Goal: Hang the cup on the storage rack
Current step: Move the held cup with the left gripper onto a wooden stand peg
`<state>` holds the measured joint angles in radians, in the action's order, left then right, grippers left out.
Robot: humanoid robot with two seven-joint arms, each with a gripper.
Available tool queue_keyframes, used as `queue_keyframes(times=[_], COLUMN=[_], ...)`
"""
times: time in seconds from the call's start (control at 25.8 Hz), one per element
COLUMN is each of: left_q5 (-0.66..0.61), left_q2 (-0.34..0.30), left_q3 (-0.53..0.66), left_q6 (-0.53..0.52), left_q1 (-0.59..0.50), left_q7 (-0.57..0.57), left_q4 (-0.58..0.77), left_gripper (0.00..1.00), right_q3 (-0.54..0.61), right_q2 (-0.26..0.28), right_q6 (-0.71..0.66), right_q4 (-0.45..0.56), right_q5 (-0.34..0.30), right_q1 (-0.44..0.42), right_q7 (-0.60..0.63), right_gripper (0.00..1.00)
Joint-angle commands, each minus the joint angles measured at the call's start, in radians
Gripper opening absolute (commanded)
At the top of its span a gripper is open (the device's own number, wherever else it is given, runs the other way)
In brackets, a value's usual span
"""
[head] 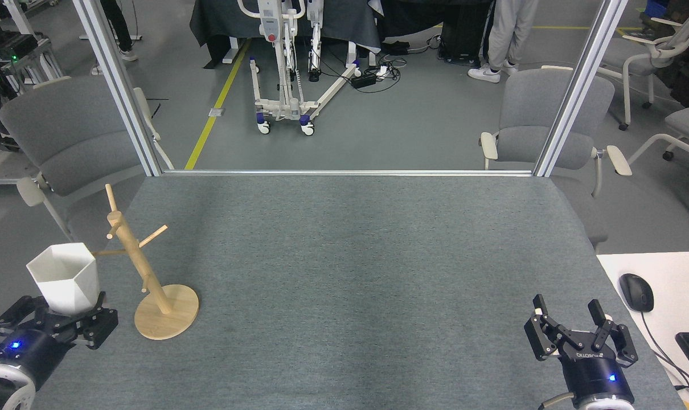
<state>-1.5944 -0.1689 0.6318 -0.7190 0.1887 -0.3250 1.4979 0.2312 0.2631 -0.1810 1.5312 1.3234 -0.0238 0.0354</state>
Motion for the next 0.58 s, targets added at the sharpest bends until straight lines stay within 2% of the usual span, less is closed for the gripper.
queue_keyframes(times=[0.0, 0.19, 0.54], left_q5=[-0.024, -0.052, -0.101], left_q2=[0.006, 0.014, 0.012], left_q3=[-0.009, -0.037, -0.090], left_q6=[0.001, 0.010, 0.107], left_q1=[0.009, 0.014, 0.014], left_q7=[-0.002, -0.002, -0.002], left_q4=[-0.001, 0.005, -0.011], left_gripper=[0.00, 0.00, 0.00], right_q3=[-0.001, -0.001, -0.018], right_q2=[-0.007, -0.001, -0.004], right_q6=[-0.011, -0.029, -0.028], right_q4=[-0.009, -0.017, -0.054], right_q5=[0.005, 0.002, 0.010], right_q1=[0.007, 0.028, 0.033], right_q7=[-0.006, -0.008, -0.008], right_gripper=[1.00, 1.00, 1.00])
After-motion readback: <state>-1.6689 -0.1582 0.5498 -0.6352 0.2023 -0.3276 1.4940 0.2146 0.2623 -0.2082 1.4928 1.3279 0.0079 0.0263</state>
